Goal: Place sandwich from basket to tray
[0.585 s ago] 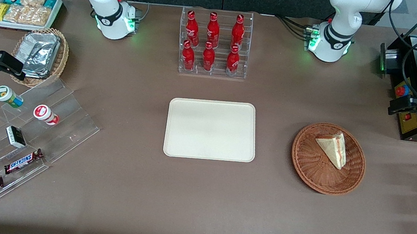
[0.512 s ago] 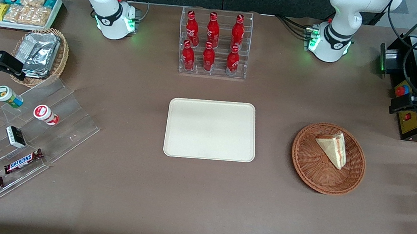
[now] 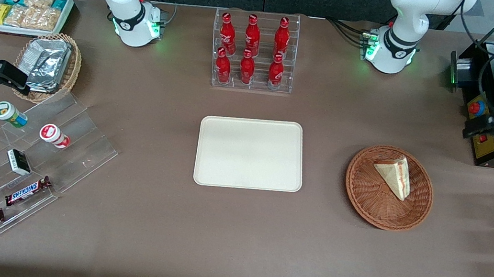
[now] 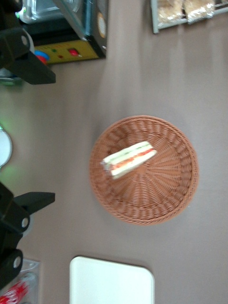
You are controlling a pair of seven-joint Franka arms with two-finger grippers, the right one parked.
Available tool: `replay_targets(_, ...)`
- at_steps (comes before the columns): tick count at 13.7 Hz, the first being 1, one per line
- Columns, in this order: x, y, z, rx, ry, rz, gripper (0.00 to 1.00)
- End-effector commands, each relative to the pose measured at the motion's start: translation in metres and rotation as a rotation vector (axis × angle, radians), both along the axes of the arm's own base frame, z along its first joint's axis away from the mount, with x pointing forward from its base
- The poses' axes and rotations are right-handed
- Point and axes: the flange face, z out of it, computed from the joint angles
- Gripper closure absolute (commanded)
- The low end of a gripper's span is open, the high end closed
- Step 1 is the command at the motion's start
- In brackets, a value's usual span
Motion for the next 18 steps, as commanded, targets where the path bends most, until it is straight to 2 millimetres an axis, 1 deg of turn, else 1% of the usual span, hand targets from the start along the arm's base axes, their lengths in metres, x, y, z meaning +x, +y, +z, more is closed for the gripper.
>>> replay_targets(1, 0.001, 0.004, -0.055, 0.000, -0.025, 0.064, 0.00)
replay_targets(3, 0.007, 0.014, -0.085, -0.011, -0.047, 0.111, 0.00)
replay_targets(4, 0.009, 0.012, -0.103, -0.041, -0.052, 0.172, 0.00)
replay_targets(6, 0.007, 0.009, -0.124, -0.043, -0.082, 0.250, 0.00)
replay_targets(7, 0.006, 0.009, -0.129, -0.040, -0.083, 0.291, 0.00)
replay_targets(8, 0.003, 0.009, -0.139, -0.037, -0.081, 0.328, 0.00)
replay_targets(12, -0.026, 0.002, -0.198, -0.025, -0.124, 0.452, 0.00)
replay_targets(14, -0.032, -0.007, -0.212, -0.024, -0.135, 0.497, 0.00)
replay_targets(17, -0.042, -0.012, -0.233, -0.027, -0.162, 0.526, 0.00)
replay_targets(18, -0.043, -0.019, -0.238, -0.029, -0.168, 0.511, 0.00)
